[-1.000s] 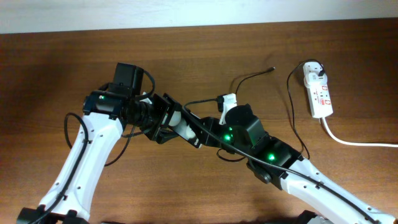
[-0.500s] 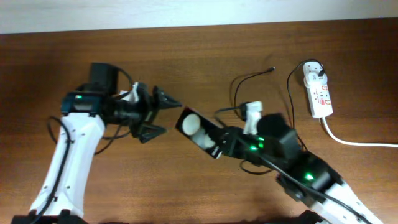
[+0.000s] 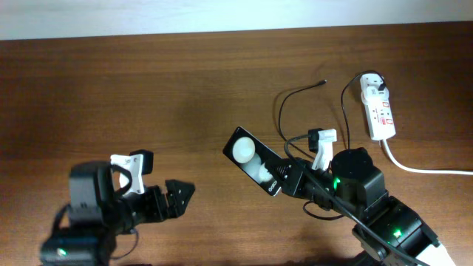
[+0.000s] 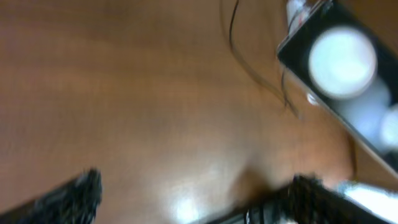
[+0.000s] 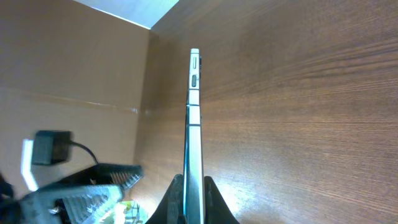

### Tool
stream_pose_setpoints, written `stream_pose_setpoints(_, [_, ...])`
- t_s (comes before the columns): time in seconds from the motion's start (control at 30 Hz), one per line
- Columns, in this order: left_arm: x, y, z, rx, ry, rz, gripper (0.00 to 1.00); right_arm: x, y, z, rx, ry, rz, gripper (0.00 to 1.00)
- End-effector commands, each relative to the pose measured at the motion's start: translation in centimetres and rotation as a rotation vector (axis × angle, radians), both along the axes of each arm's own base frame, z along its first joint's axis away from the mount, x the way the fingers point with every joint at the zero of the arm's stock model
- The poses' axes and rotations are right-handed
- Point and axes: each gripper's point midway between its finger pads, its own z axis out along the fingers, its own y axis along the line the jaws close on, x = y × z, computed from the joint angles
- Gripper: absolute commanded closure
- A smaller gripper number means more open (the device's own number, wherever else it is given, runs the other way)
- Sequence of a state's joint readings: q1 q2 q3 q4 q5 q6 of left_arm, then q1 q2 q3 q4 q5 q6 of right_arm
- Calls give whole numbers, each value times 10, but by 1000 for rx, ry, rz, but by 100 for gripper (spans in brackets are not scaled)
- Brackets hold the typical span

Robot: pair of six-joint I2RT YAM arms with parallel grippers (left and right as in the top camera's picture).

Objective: Plug charger to phone and switch on socket

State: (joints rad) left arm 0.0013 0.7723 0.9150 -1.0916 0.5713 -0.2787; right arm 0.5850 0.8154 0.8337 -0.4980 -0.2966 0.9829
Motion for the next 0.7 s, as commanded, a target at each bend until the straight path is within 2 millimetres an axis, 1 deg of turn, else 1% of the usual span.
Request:
stream_pose_setpoints(0.0, [5,-29,-33,-381,178,135,1,3,0,9,9,-30,-5,96])
stream_pose_setpoints(0.03, [10,-37,-42,-516,272,177,1,5,2,4,19,9,-15,96])
stream_pose_setpoints(0.07, [12,-45,-54,-651,416,242,1,7,5,-3,24,56,-23,96])
stream_pose_setpoints(0.1, [13,-49,-62,-734,527,292,1,11,7,-11,26,103,-38,96])
stream_pose_setpoints(0.13, [14,-51,-65,-772,577,311,1,14,9,-19,29,151,-55,96])
stream_pose_setpoints(0.17, [18,-53,-63,-800,599,314,1,17,13,-31,34,219,-74,96])
stream_pose_setpoints(0.2, [26,-55,-56,-827,580,299,1,19,19,-40,46,280,-75,96])
stream_pose_setpoints(0.23, [31,-57,-50,-847,568,295,1,20,26,-44,58,302,-54,96])
stream_pose_setpoints(0.27, [35,-62,-45,-868,573,297,1,22,34,-45,77,321,-27,96])
stream_pose_setpoints(0.3, [36,-73,-40,-897,621,316,1,25,48,-43,115,319,32,96])
stream_pose_setpoints(0.33, [37,-78,-41,-898,633,341,1,25,52,-40,131,314,54,96])
stream_pose_setpoints(0.4, [37,-86,-46,-902,685,404,1,23,55,-38,170,364,46,96])
stream_pose_setpoints(0.47, [42,-95,-32,-947,667,398,6,19,57,-37,222,452,15,96])
stream_pose_setpoints(0.5, [47,-97,-23,-969,621,387,7,17,58,-36,239,482,18,96])
stream_pose_setpoints(0.53, [53,-98,-16,-985,569,385,10,14,60,-35,247,494,36,96])
stream_pose_setpoints(0.57, [56,-97,-14,-991,542,392,13,11,61,-34,251,500,50,96])
stream_pose_setpoints(0.6, [57,-96,-14,-991,539,398,21,6,63,-32,260,515,78,96])
stream_pose_setpoints(0.63, [58,-96,-14,-992,534,404,25,2,65,-30,273,533,96,96])
stream_pose_setpoints(0.67, [59,-95,-14,-992,530,410,26,1,65,-28,276,530,101,96])
